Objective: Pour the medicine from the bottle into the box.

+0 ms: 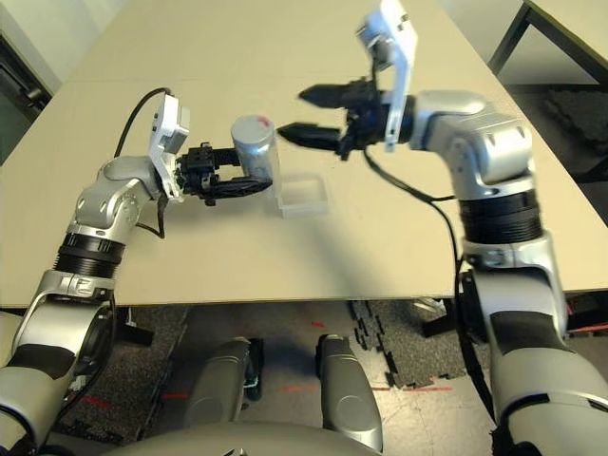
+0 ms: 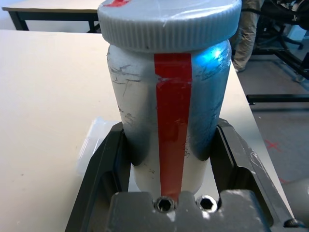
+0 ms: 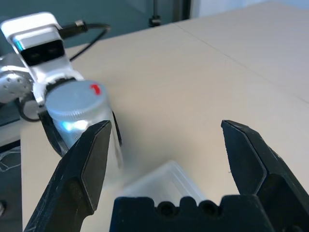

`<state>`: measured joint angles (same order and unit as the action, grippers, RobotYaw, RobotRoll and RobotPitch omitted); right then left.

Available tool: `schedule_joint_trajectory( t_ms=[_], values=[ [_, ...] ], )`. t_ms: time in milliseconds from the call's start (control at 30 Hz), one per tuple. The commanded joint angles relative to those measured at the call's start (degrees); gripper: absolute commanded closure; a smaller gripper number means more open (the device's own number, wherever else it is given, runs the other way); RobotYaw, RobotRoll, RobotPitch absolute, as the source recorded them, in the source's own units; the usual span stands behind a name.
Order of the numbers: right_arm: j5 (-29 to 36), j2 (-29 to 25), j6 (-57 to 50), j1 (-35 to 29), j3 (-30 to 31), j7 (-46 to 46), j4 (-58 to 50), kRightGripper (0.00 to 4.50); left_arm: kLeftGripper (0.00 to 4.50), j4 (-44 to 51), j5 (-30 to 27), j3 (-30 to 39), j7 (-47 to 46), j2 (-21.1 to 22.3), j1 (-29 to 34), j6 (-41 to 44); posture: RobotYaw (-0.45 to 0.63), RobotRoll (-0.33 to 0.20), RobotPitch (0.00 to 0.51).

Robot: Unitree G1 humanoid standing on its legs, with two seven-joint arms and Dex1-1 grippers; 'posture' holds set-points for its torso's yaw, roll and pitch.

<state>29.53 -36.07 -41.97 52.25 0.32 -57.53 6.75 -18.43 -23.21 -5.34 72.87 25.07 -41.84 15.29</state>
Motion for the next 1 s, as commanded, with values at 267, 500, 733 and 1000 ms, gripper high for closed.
schedule_joint_trajectory(
  t_ms=[267,500,733,1000],
  values=[
    [5.47,-1.30,-6.90,-4.32,-0.95,-0.89,-10.29,0.00,1.99,-0.91,0.86,-0.32,0.78,0.05,-0.82,-1.08,0.02,0.000,0.130],
    [5.28,4.18,-6.14,-1.49,1.44,0.88,-11.13,0.00,1.99,-1.72,1.11,-0.62,1.14,-0.24,-1.34,-1.49,0.01,0.000,0.130],
    [1.19,7.80,-1.19,1.30,5.23,0.71,-7.39,0.00,1.99,-1.50,1.37,-0.70,0.96,-0.70,-1.20,-1.53,0.02,0.000,0.127],
    [-0.55,9.65,0.70,2.06,7.46,-0.43,-5.67,0.00,1.99,-0.73,1.39,-0.56,0.78,-0.79,-0.72,-1.40,0.03,0.000,0.124]
  ],
)
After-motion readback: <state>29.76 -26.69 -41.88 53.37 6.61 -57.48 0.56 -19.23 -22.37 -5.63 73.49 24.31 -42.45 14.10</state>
